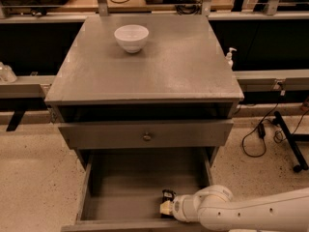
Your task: Pick rxbar chocolate from middle drawer and place on counter
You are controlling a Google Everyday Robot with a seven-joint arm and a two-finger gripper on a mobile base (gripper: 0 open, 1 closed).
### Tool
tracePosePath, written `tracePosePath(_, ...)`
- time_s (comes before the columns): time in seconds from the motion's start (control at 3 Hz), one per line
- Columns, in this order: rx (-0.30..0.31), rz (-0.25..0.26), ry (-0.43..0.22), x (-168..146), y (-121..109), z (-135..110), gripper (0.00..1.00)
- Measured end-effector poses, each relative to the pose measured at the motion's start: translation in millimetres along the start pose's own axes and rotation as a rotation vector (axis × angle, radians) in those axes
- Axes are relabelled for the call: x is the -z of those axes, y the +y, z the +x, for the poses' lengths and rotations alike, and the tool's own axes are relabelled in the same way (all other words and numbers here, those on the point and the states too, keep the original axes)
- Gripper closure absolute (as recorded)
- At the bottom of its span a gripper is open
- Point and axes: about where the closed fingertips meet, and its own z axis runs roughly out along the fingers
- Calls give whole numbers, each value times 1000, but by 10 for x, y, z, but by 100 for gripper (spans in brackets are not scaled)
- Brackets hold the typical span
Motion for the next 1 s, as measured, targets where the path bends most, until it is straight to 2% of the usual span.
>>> tracePosePath(0.33, 0, 0, 0, 0, 0, 0, 100)
tracePosePath(0.67, 16, 18, -25, -101, -159, -20, 100)
tracePosePath(1.0, 14, 53, -52, -184, -436, -47, 100)
